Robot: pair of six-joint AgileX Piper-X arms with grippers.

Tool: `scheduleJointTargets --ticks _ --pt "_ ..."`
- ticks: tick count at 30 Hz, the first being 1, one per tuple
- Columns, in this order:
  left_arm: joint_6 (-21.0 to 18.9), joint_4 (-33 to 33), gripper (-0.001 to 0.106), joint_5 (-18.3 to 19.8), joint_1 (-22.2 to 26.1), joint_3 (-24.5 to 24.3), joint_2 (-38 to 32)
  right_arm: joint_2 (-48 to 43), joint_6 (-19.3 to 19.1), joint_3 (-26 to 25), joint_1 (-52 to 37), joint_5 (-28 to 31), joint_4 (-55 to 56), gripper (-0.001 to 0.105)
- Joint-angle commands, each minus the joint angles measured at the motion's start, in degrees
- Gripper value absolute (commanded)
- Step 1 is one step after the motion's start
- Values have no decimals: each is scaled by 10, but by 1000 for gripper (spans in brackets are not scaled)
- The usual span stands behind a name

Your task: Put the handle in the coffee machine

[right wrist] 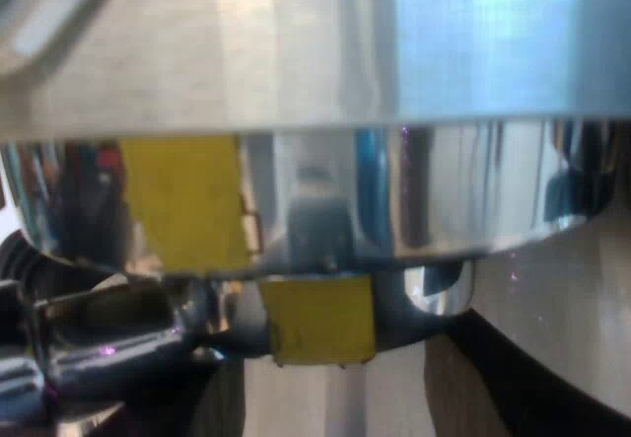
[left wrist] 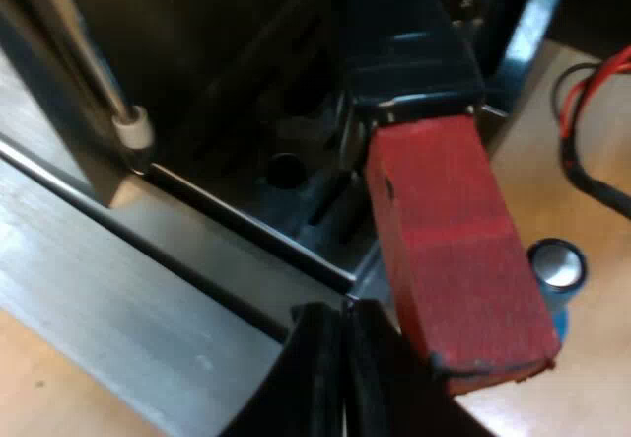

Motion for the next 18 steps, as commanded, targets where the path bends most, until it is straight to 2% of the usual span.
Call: scheduleJointTargets --ticks 1,6,8,13,18 --pt "3 34 0 31 -6 -3 -2 -13 -3 -7 -3 -8 -43 44" --pt "3 57 0 42 -34 -3 -2 -13 -3 -7 -3 -8 -43 44" --pt "2 61 0 42 -59 -3 -2 -13 -6 -7 -3 -8 -43 44" --pt "-6 61 0 40 -103 -3 -12 -13 -38 -7 -3 -8 -43 44" --pt "-6 61 0 40 -112 -5 -23 -13 -38 -7 -3 -8 -37 44"
